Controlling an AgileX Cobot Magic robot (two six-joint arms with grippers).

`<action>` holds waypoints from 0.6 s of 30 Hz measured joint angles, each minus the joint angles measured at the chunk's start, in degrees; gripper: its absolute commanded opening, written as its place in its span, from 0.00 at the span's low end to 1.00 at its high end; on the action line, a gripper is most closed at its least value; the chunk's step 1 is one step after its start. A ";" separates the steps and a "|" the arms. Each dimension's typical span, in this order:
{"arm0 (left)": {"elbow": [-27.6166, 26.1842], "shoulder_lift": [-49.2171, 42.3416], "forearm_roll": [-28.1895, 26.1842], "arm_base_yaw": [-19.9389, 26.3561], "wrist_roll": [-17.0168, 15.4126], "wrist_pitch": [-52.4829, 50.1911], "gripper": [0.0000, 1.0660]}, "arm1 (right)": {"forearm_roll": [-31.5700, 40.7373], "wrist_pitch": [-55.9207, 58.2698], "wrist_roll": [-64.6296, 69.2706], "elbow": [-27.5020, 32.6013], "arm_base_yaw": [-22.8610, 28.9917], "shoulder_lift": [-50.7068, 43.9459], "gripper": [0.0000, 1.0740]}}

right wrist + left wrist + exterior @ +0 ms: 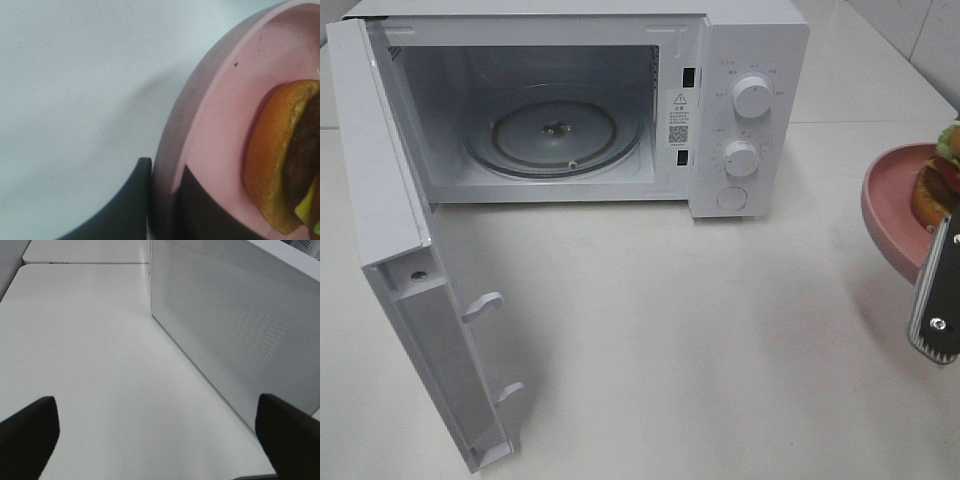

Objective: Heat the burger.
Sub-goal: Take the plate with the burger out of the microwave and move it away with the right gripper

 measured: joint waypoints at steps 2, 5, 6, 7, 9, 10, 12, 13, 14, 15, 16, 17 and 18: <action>0.00 0.00 0.00 0.00 0.00 0.00 0.94 | -0.80 1.43 2.81 0.00 0.00 0.29 0.00; 0.00 0.00 0.00 0.00 0.00 0.00 0.94 | -1.89 2.64 6.30 -0.06 0.00 1.43 0.00; 0.00 0.00 0.00 0.00 0.00 0.00 0.94 | -1.95 3.15 9.22 -0.69 0.00 2.69 0.00; 0.00 0.00 0.00 0.00 0.00 0.00 0.94 | -1.95 3.15 9.22 -0.69 0.00 2.69 0.00; 0.00 0.00 0.00 0.00 0.00 0.00 0.94 | -1.95 3.32 10.60 -1.09 0.00 3.44 0.00; 0.00 0.00 0.00 0.00 0.00 0.00 0.94 | -2.06 4.07 13.75 -2.29 0.00 5.33 0.00; 0.00 0.00 0.00 0.00 0.00 0.00 0.94 | -2.64 5.10 16.67 -3.55 0.00 7.28 0.00; 0.00 0.00 0.00 0.00 0.00 0.00 0.94 | -2.81 5.50 18.39 -4.07 0.00 8.14 0.00; 0.00 0.00 0.00 0.00 0.00 0.00 0.94 | -3.09 6.53 22.63 -5.27 0.00 10.37 0.00; 0.00 0.00 0.00 0.00 0.00 0.00 0.94 | -3.09 6.53 22.63 -5.27 0.00 10.37 0.00; 0.00 0.00 0.00 0.00 0.00 0.00 0.94 | -3.15 7.45 27.04 -6.53 0.00 12.61 0.00; 0.00 0.00 0.00 0.00 0.00 0.00 0.94 | -3.15 7.45 27.04 -6.53 0.00 12.61 0.00; 0.00 0.00 0.00 0.00 0.00 0.00 0.94 | -3.15 8.19 28.99 -7.10 0.00 13.58 0.00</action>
